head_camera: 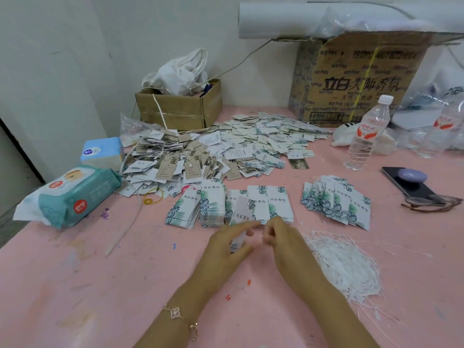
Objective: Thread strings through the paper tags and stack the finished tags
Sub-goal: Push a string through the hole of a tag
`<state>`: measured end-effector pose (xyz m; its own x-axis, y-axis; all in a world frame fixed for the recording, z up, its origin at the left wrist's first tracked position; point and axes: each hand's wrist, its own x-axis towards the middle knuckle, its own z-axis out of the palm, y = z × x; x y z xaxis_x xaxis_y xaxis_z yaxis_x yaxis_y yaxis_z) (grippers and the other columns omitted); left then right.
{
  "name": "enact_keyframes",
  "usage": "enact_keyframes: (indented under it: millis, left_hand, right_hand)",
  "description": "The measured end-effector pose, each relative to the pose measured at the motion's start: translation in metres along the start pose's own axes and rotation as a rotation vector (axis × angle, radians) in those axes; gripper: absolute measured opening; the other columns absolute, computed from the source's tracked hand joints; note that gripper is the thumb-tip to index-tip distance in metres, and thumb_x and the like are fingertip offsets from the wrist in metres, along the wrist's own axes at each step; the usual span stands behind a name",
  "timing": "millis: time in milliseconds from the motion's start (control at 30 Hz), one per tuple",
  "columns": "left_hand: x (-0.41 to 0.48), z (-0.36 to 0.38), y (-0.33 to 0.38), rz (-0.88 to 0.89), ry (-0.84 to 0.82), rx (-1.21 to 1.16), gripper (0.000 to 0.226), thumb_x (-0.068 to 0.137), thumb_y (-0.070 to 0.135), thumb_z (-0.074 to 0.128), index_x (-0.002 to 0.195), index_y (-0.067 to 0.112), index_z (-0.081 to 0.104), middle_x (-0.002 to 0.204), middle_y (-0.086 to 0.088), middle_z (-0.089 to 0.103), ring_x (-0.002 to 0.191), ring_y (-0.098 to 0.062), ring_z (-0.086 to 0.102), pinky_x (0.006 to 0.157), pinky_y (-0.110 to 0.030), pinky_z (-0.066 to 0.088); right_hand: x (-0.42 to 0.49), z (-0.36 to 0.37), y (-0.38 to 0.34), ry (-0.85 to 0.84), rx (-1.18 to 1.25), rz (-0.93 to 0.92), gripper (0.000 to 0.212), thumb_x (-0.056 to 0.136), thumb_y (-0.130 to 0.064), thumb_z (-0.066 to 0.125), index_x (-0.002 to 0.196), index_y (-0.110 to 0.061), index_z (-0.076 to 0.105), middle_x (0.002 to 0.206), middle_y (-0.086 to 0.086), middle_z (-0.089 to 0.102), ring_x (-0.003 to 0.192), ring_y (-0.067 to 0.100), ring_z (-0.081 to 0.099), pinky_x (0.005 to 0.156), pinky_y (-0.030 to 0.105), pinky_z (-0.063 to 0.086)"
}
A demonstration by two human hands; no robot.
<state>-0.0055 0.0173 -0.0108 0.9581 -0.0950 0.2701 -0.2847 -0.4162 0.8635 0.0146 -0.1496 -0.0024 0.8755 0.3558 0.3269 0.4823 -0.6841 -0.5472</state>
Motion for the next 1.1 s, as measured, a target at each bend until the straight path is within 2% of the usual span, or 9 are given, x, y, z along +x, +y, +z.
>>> enact_keyframes:
  millis: [167,300,400,567,667,733,867,1000,1100]
  left_hand:
    - [0.002,0.001,0.001,-0.061,0.038,-0.048,0.015,0.085,0.025,0.074,0.092,0.038,0.072,0.099,0.010,0.071,0.099,-0.007,0.060,0.093,-0.031,0.045]
    - [0.001,0.003,0.001,-0.071,0.029,-0.077,0.026,0.080,0.022,0.078,0.090,0.045,0.070,0.099,0.015,0.071,0.101,-0.003,0.060,0.090,-0.021,0.045]
    - [0.001,0.003,0.002,-0.041,-0.006,-0.139,0.015,0.088,0.020,0.070,0.088,0.034,0.077,0.085,0.016,0.072,0.086,-0.007,0.061,0.073,-0.014,0.046]
    - [0.002,-0.001,0.005,-0.061,0.093,-0.241,0.017,0.094,0.026,0.062,0.082,0.022,0.074,0.080,0.002,0.069,0.069,-0.015,0.066,0.066,-0.034,0.058]
    - [0.005,-0.007,0.009,-0.105,0.213,-0.342,0.018,0.088,0.034,0.063,0.077,0.023,0.072,0.069,0.004,0.069,0.063,-0.009,0.065,0.058,-0.023,0.053]
    - [0.008,-0.012,0.009,-0.115,0.315,-0.373,0.017,0.081,0.040,0.064,0.075,0.026,0.073,0.063,-0.001,0.069,0.061,-0.010,0.065,0.064,-0.018,0.051]
    - [0.009,-0.019,0.008,-0.110,0.414,-0.483,0.016,0.078,0.037,0.067,0.075,0.023,0.074,0.060,-0.008,0.066,0.061,-0.016,0.061,0.088,-0.040,0.049]
    - [0.007,-0.021,0.011,-0.114,0.397,-0.514,0.017,0.080,0.037,0.063,0.080,0.026,0.077,0.059,-0.005,0.065,0.060,-0.017,0.061,0.085,-0.037,0.050]
    - [0.007,-0.017,0.012,-0.176,0.272,-0.497,0.015,0.076,0.040,0.065,0.079,0.035,0.079,0.061,-0.006,0.068,0.062,-0.015,0.065,0.077,-0.031,0.054]
  right_hand:
    - [-0.003,0.005,-0.008,-0.027,0.169,0.011,0.037,0.099,-0.015,0.043,0.080,-0.047,0.034,0.071,-0.015,0.051,0.066,-0.004,0.048,0.057,0.018,0.038]
    - [-0.002,0.003,-0.009,0.044,0.290,0.070,0.037,0.099,-0.012,0.045,0.079,-0.043,0.039,0.075,-0.031,0.053,0.066,-0.007,0.047,0.061,0.010,0.037]
    - [-0.002,0.001,-0.010,0.080,0.301,0.094,0.029,0.098,-0.013,0.046,0.081,-0.034,0.041,0.073,-0.030,0.052,0.064,-0.005,0.046,0.059,0.010,0.036]
    - [-0.002,-0.001,-0.008,0.101,0.231,0.043,0.009,0.098,-0.021,0.050,0.094,-0.029,0.053,0.072,-0.022,0.048,0.074,-0.008,0.050,0.065,0.008,0.036]
    - [-0.001,-0.002,-0.004,0.207,0.122,-0.014,0.008,0.096,-0.017,0.053,0.091,-0.015,0.060,0.081,-0.017,0.051,0.079,0.000,0.050,0.070,0.009,0.036]
    - [0.000,-0.004,0.000,0.307,0.121,-0.012,0.009,0.095,-0.013,0.055,0.087,-0.015,0.060,0.082,-0.012,0.052,0.080,0.005,0.051,0.070,0.011,0.036]
    - [0.003,-0.006,0.010,0.418,0.208,0.103,0.015,0.092,-0.011,0.061,0.082,-0.021,0.056,0.079,-0.011,0.052,0.075,0.002,0.049,0.064,0.009,0.035]
    - [0.005,-0.003,0.018,0.432,0.167,0.180,0.017,0.094,-0.015,0.058,0.082,-0.025,0.051,0.079,-0.010,0.051,0.074,0.007,0.047,0.065,0.025,0.037]
    - [0.003,-0.004,0.018,0.415,0.119,0.123,0.011,0.090,-0.022,0.063,0.093,-0.028,0.054,0.090,-0.015,0.053,0.088,0.012,0.050,0.077,0.031,0.040]
